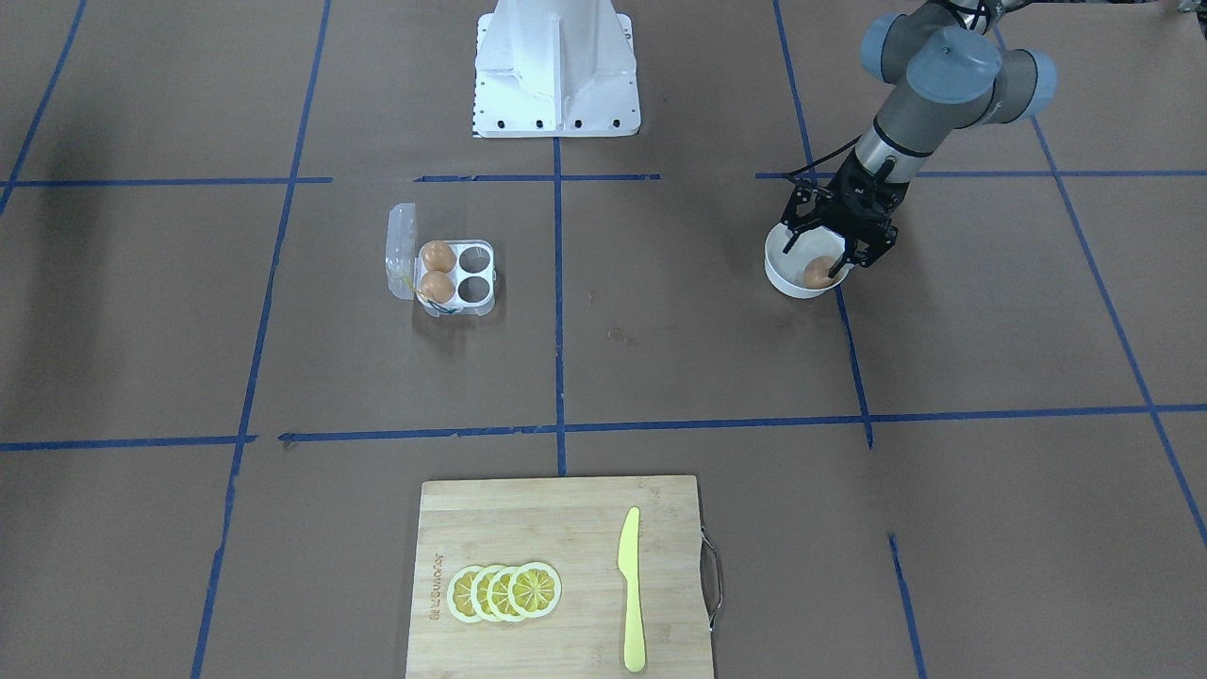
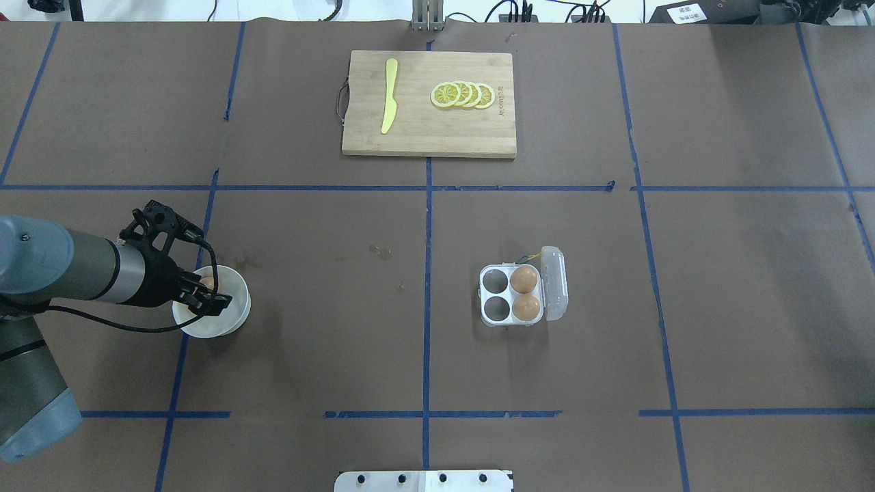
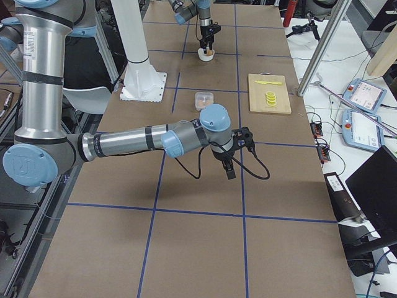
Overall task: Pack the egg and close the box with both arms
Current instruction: 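Lower the left gripper into the bowl around the brown egg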
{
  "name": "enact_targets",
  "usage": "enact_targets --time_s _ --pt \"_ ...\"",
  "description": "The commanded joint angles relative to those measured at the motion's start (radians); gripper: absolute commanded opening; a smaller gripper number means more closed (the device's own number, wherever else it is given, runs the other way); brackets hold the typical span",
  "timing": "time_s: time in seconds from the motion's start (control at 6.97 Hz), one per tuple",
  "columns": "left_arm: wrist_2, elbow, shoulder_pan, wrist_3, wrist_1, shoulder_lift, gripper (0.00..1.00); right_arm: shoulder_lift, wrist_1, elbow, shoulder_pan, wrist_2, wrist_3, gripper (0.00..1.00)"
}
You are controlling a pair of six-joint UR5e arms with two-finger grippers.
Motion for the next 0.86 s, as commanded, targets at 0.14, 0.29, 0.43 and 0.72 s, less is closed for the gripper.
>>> enact_targets --time_s 0.14,0.29,0.43,0.72 --pt "0.002 0.005 0.003 0.001 0.0 0.003 0.74 0.002 0.0 0.001 0.0 0.0 0.0 1.0" --pt "0.002 0.007 0.012 0.001 0.0 0.002 0.74 0.002 0.0 0.001 0.0 0.0 0.0 1.0" --pt "0.002 0.016 0.016 0.001 0.0 0.002 0.74 0.002 0.0 0.001 0.0 0.0 0.0 1.0" --pt "0.002 0.017 0.024 0.001 0.0 0.0 0.74 0.0 0.0 -0.001 0.0 0.0 0.0 1.0"
